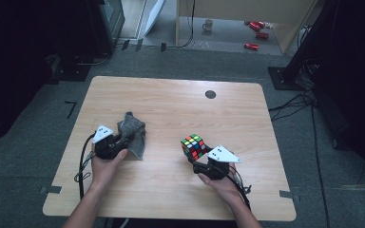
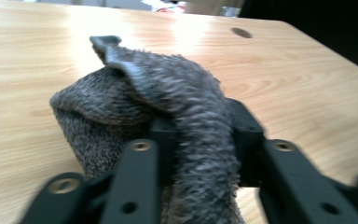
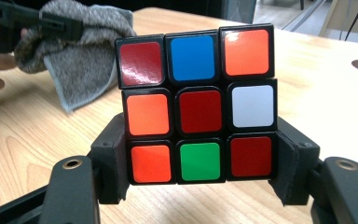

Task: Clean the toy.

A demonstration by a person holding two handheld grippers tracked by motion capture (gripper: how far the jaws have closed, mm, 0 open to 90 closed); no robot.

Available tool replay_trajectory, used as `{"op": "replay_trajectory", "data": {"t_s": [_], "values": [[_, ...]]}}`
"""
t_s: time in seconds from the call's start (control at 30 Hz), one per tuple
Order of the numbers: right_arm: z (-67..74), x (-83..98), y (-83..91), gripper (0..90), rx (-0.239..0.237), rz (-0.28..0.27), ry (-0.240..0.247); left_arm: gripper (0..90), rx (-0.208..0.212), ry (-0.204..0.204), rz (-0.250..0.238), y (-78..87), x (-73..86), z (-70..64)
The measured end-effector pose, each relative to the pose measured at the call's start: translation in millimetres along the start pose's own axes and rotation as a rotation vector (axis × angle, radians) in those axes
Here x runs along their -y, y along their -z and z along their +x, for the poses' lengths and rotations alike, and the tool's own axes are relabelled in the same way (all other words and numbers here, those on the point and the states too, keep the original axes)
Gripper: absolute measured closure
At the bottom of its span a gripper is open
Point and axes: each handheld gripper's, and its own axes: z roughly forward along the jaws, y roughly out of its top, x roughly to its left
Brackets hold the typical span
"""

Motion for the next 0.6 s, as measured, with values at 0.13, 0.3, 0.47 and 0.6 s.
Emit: {"op": "replay_trajectory", "data": {"t_s": [0.13, 0.3, 0.47, 0.6], "values": [[2.9, 2.4, -7.7, 34.1, 0.004, 0.016, -0.003, 42.6, -0.026, 0.040, -0.017, 2.8, -3.0, 1.4], [5.9, 5.1, -19.4, 34.1, 0.014, 0.043, -0.018, 19.5, -0.071, 0.057, -0.033, 10.4, -6.5, 1.4], [8.7, 6.9, -31.4, 34.1, 0.029, 0.069, -0.015, 17.0, 0.002, 0.004, 0.049, 5.6, -5.4, -2.2], [6.9, 6.6, -36.8, 34.1, 0.039, 0.086, -0.018, 17.5, 0.076, -0.209, 0.069, -1.0, -9.5, -27.2]]}}
